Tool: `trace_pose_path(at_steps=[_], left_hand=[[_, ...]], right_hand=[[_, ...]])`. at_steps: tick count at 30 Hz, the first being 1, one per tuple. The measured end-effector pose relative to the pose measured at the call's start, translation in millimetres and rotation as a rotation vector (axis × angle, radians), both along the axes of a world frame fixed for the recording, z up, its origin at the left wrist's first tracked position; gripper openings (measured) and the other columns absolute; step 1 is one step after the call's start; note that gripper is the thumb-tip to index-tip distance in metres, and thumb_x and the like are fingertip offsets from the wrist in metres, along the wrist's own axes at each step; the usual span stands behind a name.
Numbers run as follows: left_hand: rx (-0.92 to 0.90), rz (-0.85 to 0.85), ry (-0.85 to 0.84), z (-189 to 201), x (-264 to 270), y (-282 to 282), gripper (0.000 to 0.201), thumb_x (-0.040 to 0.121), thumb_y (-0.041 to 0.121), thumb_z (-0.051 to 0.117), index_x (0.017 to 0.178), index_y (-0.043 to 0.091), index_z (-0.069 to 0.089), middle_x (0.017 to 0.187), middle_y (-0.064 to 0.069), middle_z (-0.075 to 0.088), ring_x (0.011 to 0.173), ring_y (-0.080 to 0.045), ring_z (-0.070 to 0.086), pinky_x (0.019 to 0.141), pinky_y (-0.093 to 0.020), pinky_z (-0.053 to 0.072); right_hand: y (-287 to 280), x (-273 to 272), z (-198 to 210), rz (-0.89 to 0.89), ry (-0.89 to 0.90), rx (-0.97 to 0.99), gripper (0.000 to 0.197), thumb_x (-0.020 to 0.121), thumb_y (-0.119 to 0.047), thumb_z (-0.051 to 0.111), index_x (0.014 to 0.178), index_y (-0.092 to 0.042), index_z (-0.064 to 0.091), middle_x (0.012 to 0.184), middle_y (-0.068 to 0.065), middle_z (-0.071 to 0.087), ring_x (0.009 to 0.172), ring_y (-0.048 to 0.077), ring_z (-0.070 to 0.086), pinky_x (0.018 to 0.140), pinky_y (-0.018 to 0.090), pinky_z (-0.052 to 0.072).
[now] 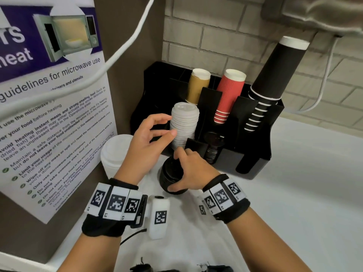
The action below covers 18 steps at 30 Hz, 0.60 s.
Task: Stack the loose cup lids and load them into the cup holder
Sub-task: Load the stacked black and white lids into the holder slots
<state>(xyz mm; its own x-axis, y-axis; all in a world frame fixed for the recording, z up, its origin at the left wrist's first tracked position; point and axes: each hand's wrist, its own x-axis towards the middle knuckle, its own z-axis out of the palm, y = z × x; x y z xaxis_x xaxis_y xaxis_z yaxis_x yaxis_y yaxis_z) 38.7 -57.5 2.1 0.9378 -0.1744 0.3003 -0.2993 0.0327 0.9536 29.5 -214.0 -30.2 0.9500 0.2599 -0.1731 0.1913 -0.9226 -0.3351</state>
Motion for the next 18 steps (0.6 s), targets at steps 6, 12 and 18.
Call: trace_pose_path(at_steps=[6, 12, 18], left_hand=[[-0.008, 0.003, 0.000, -0.3, 0.6, 2.2, 0.032, 0.079, 0.041, 0.066, 0.110, 0.040, 0.060, 0.123, 0.014, 0.057, 0.104, -0.007, 0.063, 0.097, -0.038, 0.051], [-0.025, 0.001, -0.006, -1.4, 1.4, 1.6, 0.031, 0.080, 0.036, 0.065, 0.110, 0.039, 0.059, 0.121, 0.014, 0.057, 0.102, -0.006, 0.064, 0.090, -0.031, 0.051], [0.056, -0.158, 0.034, -5.5, -2.5, -2.5, 0.070, 0.064, 0.042, 0.079, 0.127, 0.044, 0.049, 0.134, 0.014, 0.051, 0.118, -0.005, 0.056, 0.092, -0.026, 0.050]], right_hand=[[1.0, 4.7, -5.3, -0.053, 0.016, 0.030, 0.086, 0.061, -0.042, 0.081, 0.129, -0.019, 0.033, 0.118, 0.006, 0.045, 0.112, 0.029, 0.043, 0.094, 0.047, 0.045], [-11.0, 6.9, 1.5, -0.103, -0.041, 0.253, 0.084, 0.060, -0.040, 0.082, 0.128, -0.027, 0.034, 0.125, 0.003, 0.045, 0.119, 0.025, 0.043, 0.100, 0.047, 0.041], [-33.1, -9.1, 24.2, -0.230, -0.095, 0.935, 0.072, 0.071, -0.021, 0.082, 0.127, -0.031, 0.039, 0.111, -0.006, 0.056, 0.102, 0.007, 0.061, 0.083, 0.029, 0.056]])
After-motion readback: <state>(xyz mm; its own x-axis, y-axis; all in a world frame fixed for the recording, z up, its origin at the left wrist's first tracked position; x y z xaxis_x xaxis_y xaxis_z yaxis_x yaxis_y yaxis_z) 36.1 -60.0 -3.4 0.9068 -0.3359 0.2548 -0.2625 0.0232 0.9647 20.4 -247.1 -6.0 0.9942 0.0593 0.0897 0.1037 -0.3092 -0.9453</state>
